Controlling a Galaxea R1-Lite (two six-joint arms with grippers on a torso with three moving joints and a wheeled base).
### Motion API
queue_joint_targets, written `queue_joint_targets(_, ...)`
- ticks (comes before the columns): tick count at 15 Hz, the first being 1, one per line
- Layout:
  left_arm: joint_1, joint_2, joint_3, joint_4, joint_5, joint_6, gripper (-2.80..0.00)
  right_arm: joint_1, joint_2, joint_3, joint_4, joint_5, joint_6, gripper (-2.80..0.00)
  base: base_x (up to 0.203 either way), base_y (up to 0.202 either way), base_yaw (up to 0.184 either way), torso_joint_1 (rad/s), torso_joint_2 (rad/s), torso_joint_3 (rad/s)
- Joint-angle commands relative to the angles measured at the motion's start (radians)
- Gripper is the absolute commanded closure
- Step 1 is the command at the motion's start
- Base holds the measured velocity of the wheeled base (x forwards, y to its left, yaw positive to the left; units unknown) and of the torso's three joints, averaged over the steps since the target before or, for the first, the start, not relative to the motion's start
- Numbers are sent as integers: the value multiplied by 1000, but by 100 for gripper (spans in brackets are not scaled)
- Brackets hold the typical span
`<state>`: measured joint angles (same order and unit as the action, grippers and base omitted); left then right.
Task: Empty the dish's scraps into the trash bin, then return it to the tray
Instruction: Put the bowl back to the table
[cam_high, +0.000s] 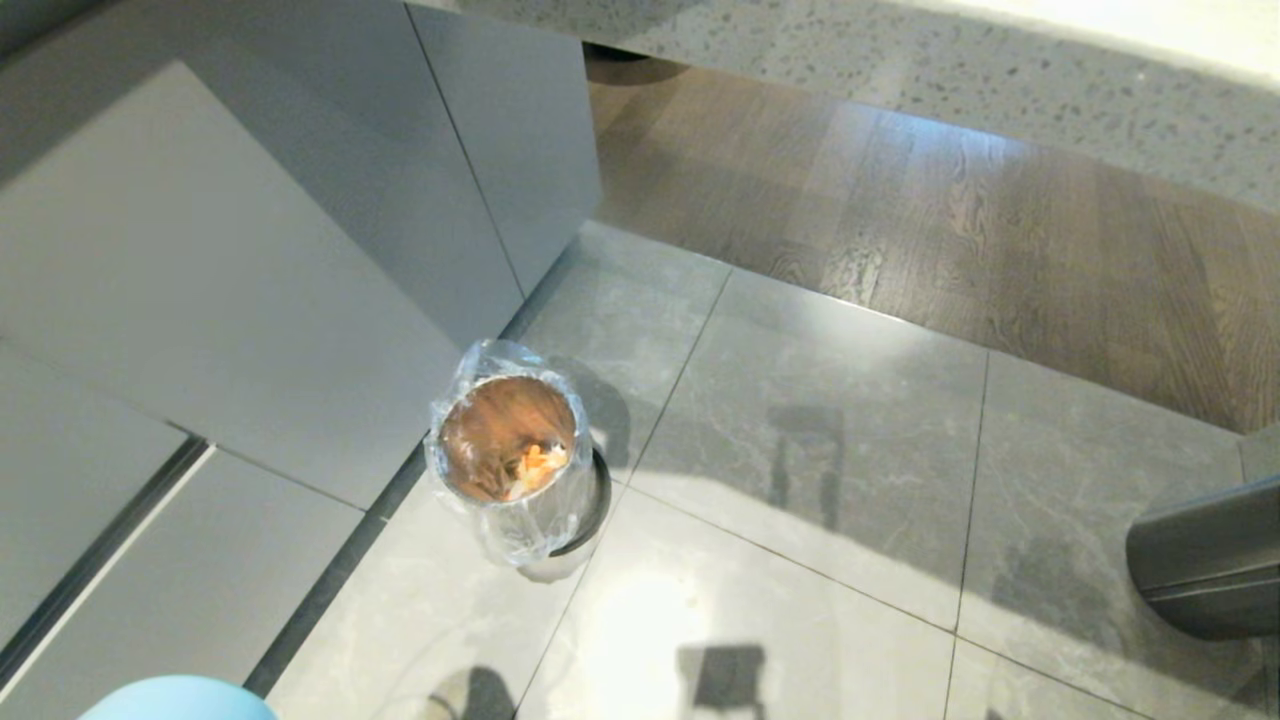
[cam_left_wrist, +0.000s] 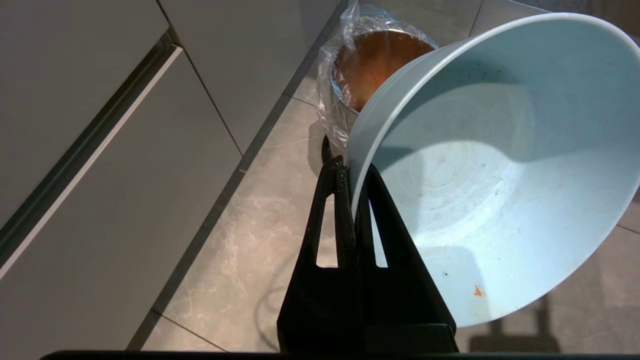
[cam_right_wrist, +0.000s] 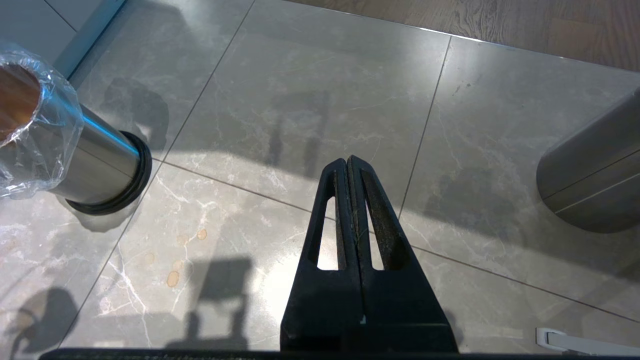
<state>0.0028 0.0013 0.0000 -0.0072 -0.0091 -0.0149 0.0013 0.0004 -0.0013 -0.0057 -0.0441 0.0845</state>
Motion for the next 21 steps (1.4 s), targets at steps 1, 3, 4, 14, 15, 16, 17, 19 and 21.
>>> queue_joint_targets(1, 0, 0, 0, 1, 0, -3, 0, 0, 0, 0, 0, 0, 0, 0, 0, 0, 0, 0, 0, 0)
queue_joint_targets(3, 0, 0, 0, 1, 0, -3, 0, 0, 0, 0, 0, 0, 0, 0, 0, 0, 0, 0, 0, 0)
queue_joint_targets(4, 0, 0, 0, 1, 0, -2, 0, 0, 0, 0, 0, 0, 1, 0, 0, 0, 0, 0, 0, 0)
queue_joint_targets(14, 0, 0, 0, 0, 0, -3, 0, 0, 0, 0, 0, 0, 0, 0, 0, 0, 0, 0, 1, 23)
queue_joint_targets(15, 0, 0, 0, 1, 0, -5, 0, 0, 0, 0, 0, 0, 0, 0, 0, 0, 0, -1, 3, 174)
queue_joint_targets(16, 0, 0, 0, 1, 0, -5, 0, 0, 0, 0, 0, 0, 1, 0, 0, 0, 0, 5, 2, 173)
queue_joint_targets(17, 0, 0, 0, 1, 0, -5, 0, 0, 0, 0, 0, 0, 0, 0, 0, 0, 0, 2, 2, 193)
queue_joint_targets(19, 0, 0, 0, 1, 0, -5, 0, 0, 0, 0, 0, 0, 1, 0, 0, 0, 0, 2, 4, 191)
queue_joint_targets(21, 0, 0, 0, 1, 0, -5, 0, 0, 0, 0, 0, 0, 0, 0, 0, 0, 0, 1, 4, 201)
